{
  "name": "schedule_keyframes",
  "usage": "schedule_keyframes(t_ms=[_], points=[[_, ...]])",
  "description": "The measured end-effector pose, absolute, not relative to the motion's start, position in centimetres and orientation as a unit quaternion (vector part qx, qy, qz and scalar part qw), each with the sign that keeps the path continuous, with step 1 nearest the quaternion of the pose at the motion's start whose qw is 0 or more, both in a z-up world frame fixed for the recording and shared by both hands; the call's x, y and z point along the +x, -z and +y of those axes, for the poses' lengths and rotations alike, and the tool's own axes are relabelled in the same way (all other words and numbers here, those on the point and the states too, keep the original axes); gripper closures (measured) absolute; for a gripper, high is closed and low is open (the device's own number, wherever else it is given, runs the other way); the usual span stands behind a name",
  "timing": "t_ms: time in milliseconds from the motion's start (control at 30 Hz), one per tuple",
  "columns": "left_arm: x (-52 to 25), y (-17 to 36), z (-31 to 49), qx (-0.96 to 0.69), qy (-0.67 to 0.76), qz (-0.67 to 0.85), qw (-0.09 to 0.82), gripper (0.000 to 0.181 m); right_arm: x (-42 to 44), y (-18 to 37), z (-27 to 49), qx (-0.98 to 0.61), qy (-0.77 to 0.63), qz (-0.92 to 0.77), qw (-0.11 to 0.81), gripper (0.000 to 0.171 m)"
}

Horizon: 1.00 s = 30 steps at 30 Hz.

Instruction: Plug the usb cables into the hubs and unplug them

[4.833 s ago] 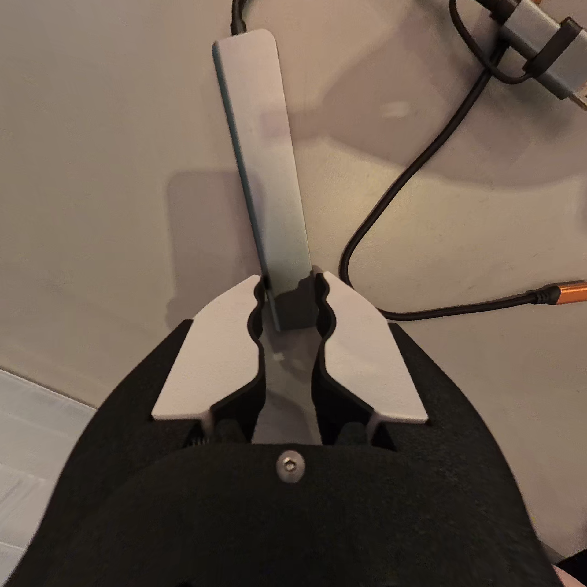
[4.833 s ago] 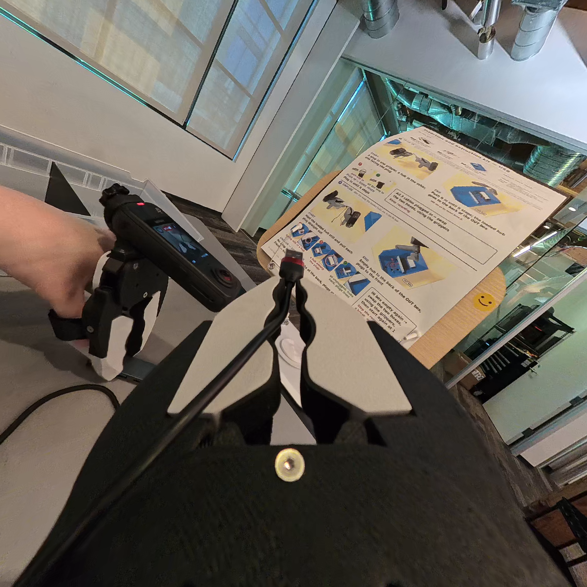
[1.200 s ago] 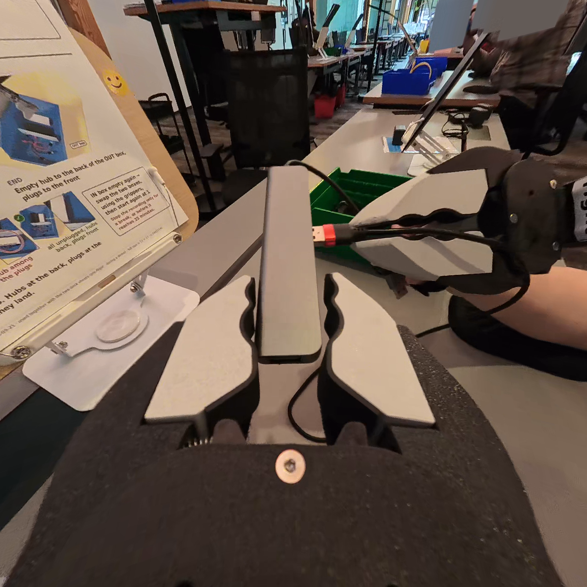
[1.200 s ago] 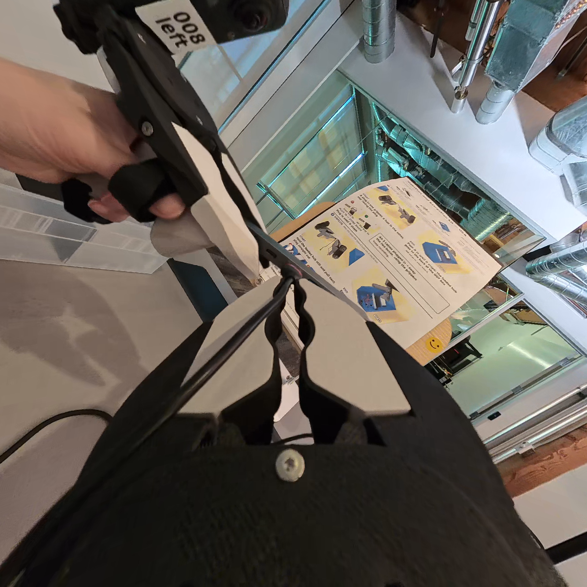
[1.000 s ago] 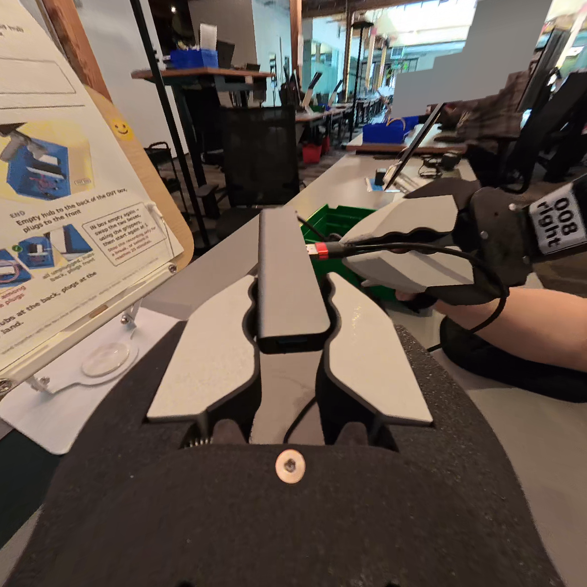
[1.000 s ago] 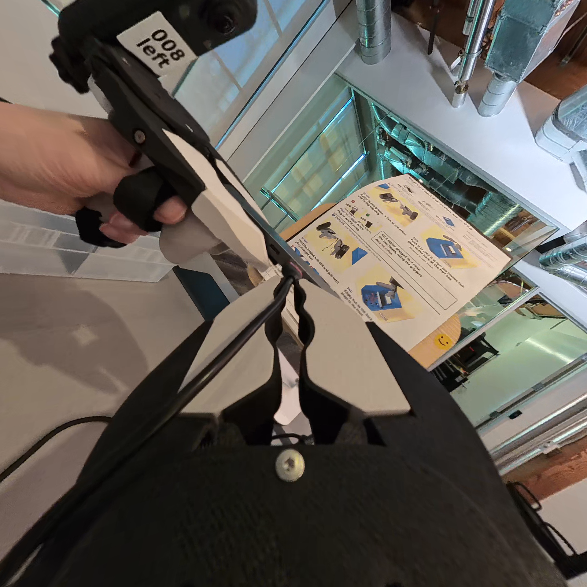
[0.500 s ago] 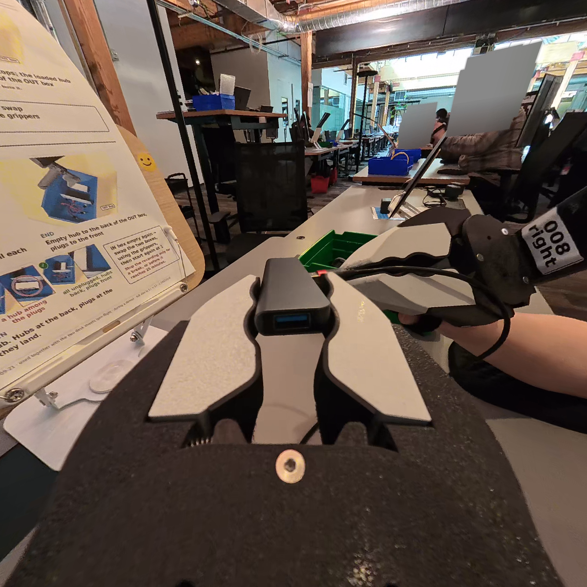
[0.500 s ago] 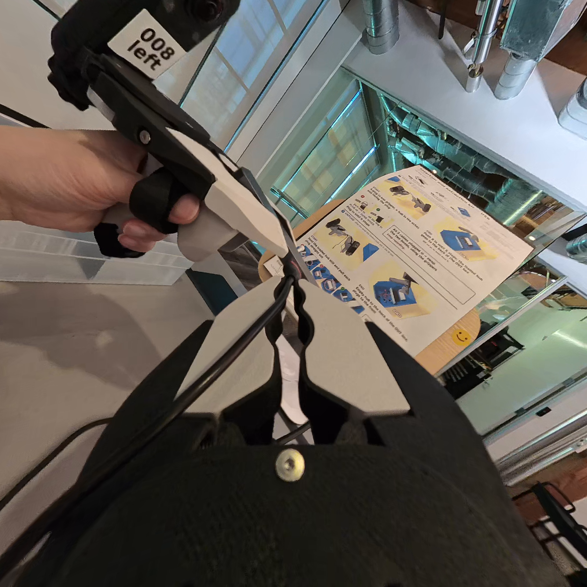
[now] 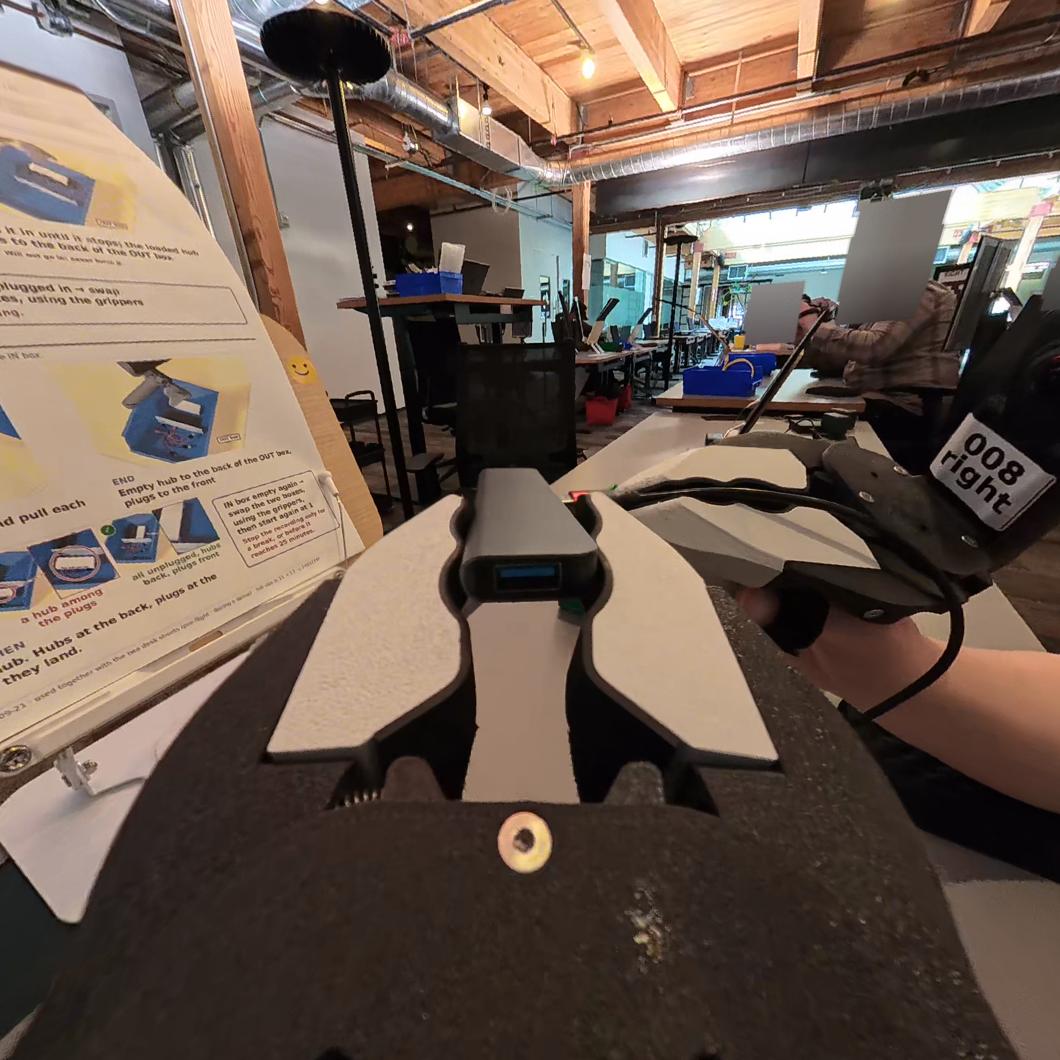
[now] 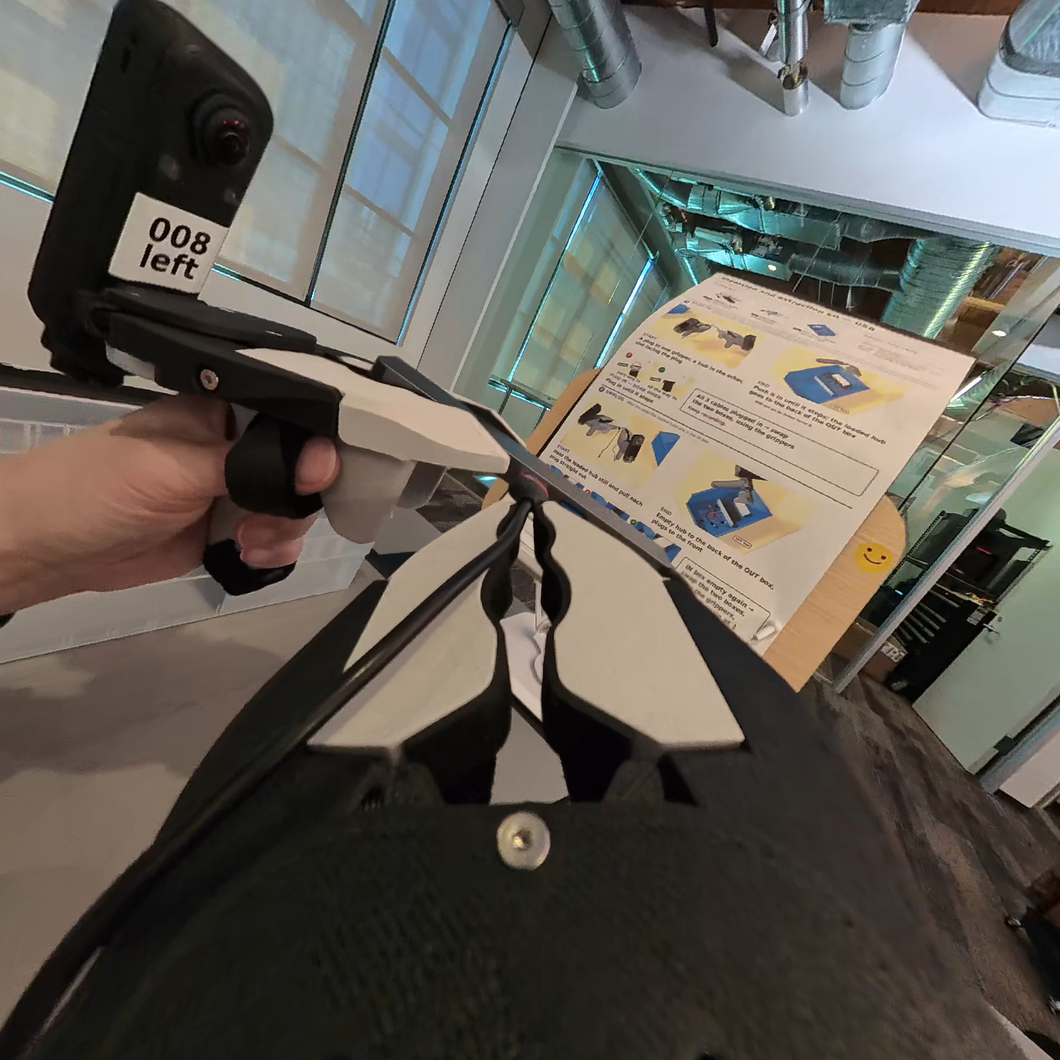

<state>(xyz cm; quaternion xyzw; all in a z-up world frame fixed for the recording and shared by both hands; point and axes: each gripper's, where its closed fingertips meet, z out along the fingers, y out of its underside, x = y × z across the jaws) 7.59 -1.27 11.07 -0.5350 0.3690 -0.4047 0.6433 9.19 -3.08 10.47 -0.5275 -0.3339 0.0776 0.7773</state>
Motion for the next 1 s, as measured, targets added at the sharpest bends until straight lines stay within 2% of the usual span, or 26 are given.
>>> schedule_keyframes(t_ms=[367, 767, 1000], points=[[7.5, -12.5, -2.7, -0.495, 0.391, 0.368, 0.683, 0.146, 9.2, -11.8, -4.3, -0.509, -0.093, -0.308, 0.798, 0.166], [7.5, -13.5, -3.3, -0.487, 0.437, 0.338, 0.676, 0.147, 9.1, -12.4, -4.9, -0.488, -0.085, -0.313, 0.811, 0.166], [7.1, -13.8, -2.8, -0.487, 0.406, 0.316, 0.706, 0.149, 8.9, -12.4, -4.6, -0.527, -0.227, -0.25, 0.78, 0.163]])
